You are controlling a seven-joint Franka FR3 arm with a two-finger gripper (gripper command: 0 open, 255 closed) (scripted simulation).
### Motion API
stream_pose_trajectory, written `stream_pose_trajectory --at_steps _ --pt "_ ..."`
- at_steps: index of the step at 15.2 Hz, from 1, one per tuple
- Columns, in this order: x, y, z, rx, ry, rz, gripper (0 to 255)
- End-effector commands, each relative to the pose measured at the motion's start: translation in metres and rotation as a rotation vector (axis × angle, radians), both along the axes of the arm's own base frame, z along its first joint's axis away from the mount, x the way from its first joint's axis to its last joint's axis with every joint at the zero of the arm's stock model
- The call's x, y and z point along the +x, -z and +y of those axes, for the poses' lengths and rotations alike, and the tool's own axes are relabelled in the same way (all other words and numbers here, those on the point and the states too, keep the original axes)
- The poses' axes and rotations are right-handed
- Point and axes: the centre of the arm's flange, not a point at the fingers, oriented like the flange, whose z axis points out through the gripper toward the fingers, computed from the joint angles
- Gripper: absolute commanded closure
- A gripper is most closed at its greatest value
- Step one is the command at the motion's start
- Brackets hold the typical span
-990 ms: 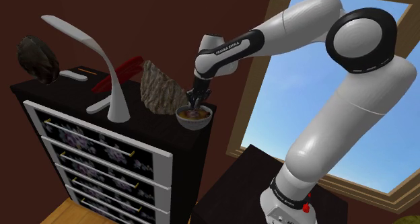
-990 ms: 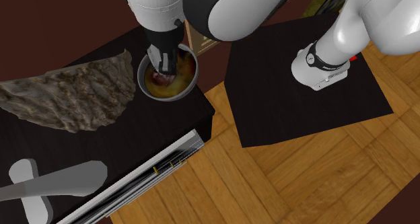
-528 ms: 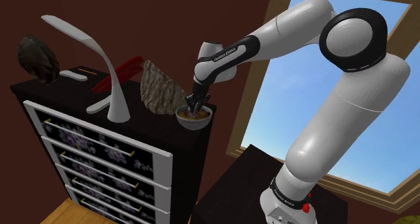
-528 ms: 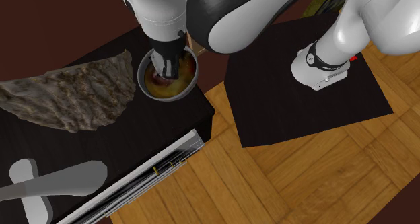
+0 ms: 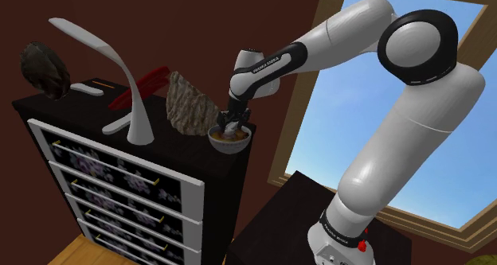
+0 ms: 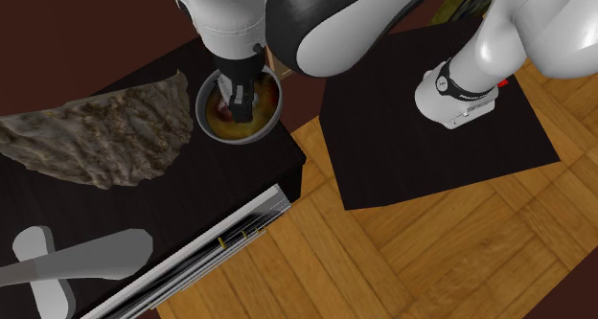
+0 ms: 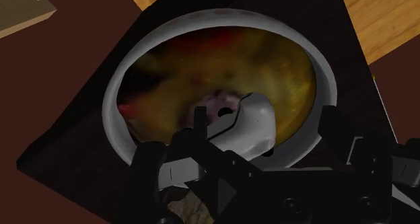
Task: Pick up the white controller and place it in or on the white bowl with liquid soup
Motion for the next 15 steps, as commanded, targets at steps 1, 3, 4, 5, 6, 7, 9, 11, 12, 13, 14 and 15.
stream_pose_trajectory --at_steps 1,3,4,5,6,7,9,11,12,13,14,15 --pt "0.000 0.000 0.000 0.000 0.000 0.000 0" --pt "0.000 0.000 0.000 0.000 0.000 0.000 0" --pt "-0.001 -0.013 -0.001 0.000 0.000 0.000 0" --pt "-0.003 -0.026 -0.001 0.000 0.000 0.000 0" --pt "-0.004 -0.039 -0.002 0.000 0.000 0.000 0" --pt "-0.005 -0.050 -0.002 0.000 0.000 0.000 0" --pt "-0.005 -0.050 -0.002 0.000 0.000 0.000 0" --pt "-0.005 -0.050 -0.002 0.000 0.000 0.000 0" --pt "-0.005 -0.050 -0.002 0.000 0.000 0.000 0" --pt "-0.005 -0.050 -0.002 0.000 0.000 0.000 0" --pt "-0.005 -0.050 -0.002 0.000 0.000 0.000 0" --pt "-0.005 -0.050 -0.002 0.000 0.000 0.000 0"
